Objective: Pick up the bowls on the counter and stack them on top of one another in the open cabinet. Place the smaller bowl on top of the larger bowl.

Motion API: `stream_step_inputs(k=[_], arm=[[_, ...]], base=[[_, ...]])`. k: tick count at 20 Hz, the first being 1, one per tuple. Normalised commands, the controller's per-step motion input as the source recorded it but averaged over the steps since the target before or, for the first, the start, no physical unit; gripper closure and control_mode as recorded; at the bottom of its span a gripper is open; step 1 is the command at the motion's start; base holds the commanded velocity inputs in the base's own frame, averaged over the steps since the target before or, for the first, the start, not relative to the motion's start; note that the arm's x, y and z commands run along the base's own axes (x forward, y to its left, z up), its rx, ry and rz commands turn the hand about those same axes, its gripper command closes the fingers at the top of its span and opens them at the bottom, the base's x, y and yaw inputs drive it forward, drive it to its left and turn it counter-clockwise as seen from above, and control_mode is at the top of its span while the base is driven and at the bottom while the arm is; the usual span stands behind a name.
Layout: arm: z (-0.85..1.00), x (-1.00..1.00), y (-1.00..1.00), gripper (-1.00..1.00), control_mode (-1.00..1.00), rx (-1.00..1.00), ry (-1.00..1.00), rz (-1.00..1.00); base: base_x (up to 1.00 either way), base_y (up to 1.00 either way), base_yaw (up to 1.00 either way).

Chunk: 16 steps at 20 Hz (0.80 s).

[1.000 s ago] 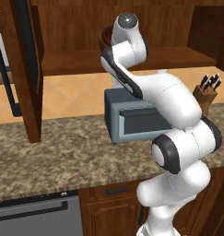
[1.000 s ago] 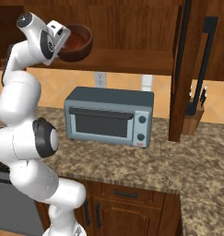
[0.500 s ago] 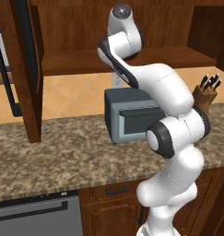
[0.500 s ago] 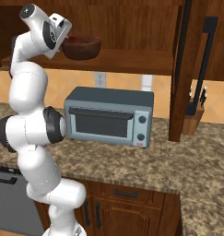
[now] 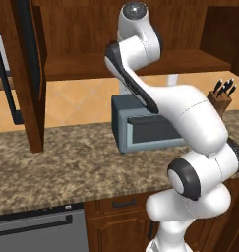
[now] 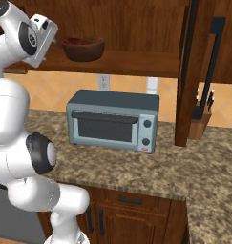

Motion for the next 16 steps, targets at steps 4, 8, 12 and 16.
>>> stream_step_inputs(k=[4,8,12,16], arm=[[-0.8,-1.0,0.0,-1.0,-1.0,-0.09,0.02,0.06],[-1.0,-1.0,0.0,-1.0,-1.0,-0.11,0.08,0.05],[-1.0,-1.0,-0.01,-1.0,-1.0,-0.14,0.16,0.07],[-1.0,-0.9,-0.02,-1.0,-1.0,-0.11,0.22,0.05]], base=[[0.0,0.0,0.0],[0.0,0.0,0.0],[0.0,0.0,0.0],[0.0,0.0,0.0]])
